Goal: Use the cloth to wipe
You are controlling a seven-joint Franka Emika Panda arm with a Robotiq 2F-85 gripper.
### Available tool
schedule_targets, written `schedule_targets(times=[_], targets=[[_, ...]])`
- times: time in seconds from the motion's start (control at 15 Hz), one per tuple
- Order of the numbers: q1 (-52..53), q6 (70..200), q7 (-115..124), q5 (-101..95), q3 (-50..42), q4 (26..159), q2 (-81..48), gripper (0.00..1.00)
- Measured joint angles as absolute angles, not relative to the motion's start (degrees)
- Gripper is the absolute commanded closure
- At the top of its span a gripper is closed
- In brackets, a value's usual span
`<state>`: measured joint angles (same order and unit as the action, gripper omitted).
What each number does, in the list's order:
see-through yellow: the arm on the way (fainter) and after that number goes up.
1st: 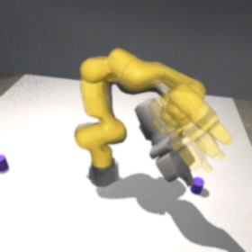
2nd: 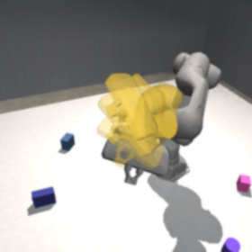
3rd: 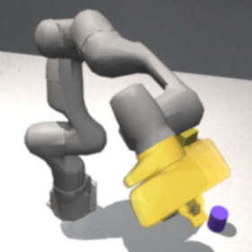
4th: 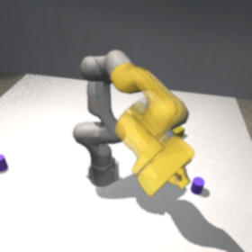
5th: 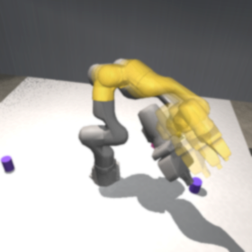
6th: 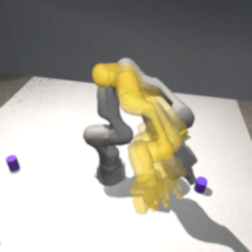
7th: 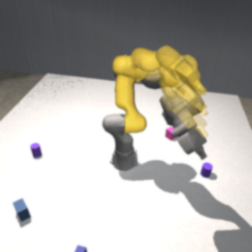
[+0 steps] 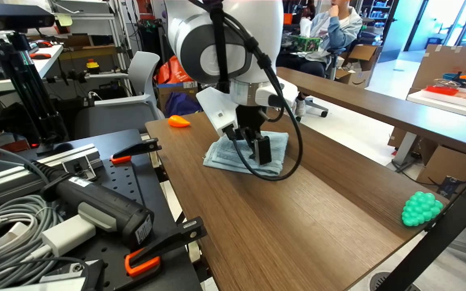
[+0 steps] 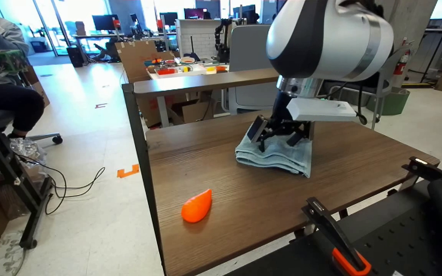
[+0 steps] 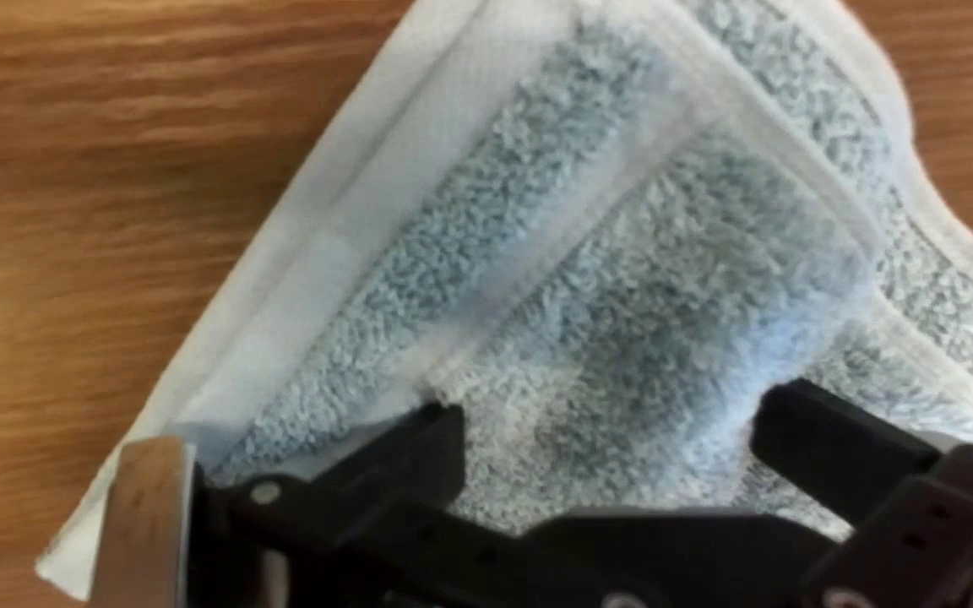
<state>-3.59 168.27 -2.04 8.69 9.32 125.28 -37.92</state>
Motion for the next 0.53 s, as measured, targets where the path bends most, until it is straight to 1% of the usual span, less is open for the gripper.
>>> schedule_targets(times=[0.27,0.53], targets=[[3.7,166.5,-0.1,5.4,6.8,125.3,-37.8,0.0],[6.2,166.5,3.5,5.0,4.3,124.7,-37.8,0.0]])
